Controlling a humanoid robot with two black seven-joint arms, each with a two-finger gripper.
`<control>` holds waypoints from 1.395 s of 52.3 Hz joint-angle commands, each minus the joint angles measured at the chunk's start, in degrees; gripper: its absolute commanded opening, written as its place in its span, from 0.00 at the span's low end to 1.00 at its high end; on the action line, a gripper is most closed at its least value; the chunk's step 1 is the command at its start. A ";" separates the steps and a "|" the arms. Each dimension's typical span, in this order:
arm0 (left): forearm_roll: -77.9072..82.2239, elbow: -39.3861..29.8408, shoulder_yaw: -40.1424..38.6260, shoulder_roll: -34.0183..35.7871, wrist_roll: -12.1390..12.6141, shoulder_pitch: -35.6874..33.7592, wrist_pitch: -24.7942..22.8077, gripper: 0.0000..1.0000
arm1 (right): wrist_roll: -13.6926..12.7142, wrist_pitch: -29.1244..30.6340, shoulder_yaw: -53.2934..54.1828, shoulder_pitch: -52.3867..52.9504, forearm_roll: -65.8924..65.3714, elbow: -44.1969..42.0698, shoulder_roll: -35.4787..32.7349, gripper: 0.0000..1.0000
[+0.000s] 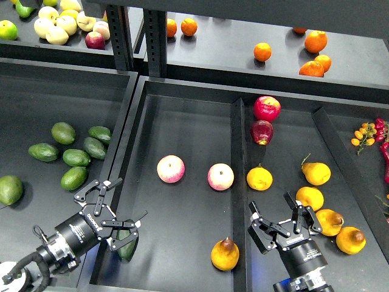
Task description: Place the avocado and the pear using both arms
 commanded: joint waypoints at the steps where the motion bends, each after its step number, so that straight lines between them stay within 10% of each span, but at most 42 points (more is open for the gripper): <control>1: 1.17 0.94 10.06 -1.84 0.00 -9.19 0.00 0.99 | -0.38 -0.71 -0.98 2.55 -0.14 -0.03 0.00 1.00; 44: 3.98 15.25 38.71 -29.96 0.00 -28.00 0.00 0.99 | -0.12 -6.07 -2.30 12.84 -2.16 -1.17 0.00 1.00; 73: 3.63 22.47 45.23 -34.10 0.00 -25.11 0.00 0.99 | -0.03 -5.98 -2.21 13.98 -2.07 -1.70 0.00 1.00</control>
